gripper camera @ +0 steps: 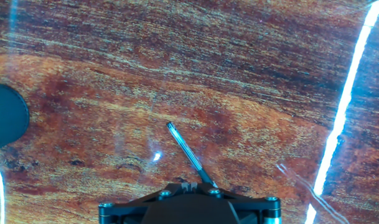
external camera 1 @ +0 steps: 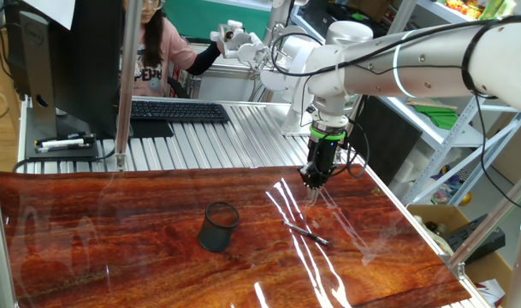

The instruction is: Put the pen into the pen holder

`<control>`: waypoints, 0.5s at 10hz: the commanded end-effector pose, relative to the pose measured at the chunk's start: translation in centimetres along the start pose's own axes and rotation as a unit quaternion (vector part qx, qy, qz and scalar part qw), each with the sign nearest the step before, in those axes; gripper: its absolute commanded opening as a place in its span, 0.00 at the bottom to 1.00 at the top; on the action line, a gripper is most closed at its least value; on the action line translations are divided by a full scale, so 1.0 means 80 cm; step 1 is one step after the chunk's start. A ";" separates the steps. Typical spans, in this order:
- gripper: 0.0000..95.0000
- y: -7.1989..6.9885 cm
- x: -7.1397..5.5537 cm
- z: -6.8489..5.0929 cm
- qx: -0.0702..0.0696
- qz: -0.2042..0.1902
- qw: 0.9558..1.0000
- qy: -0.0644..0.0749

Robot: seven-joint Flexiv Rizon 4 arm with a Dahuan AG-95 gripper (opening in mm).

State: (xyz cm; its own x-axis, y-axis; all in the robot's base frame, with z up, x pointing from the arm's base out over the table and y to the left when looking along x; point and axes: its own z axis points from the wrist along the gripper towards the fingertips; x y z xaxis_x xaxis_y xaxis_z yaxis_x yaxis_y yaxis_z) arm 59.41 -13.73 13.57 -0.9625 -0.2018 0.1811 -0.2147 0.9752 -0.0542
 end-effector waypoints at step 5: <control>0.00 0.000 0.001 0.000 0.006 0.025 1.000 0.000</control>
State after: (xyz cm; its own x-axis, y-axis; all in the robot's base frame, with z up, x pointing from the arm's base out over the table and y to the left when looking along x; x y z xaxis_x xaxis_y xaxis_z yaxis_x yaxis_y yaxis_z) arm 59.41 -13.70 13.59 -0.9724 -0.1487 0.1797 -0.1645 0.9834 -0.0763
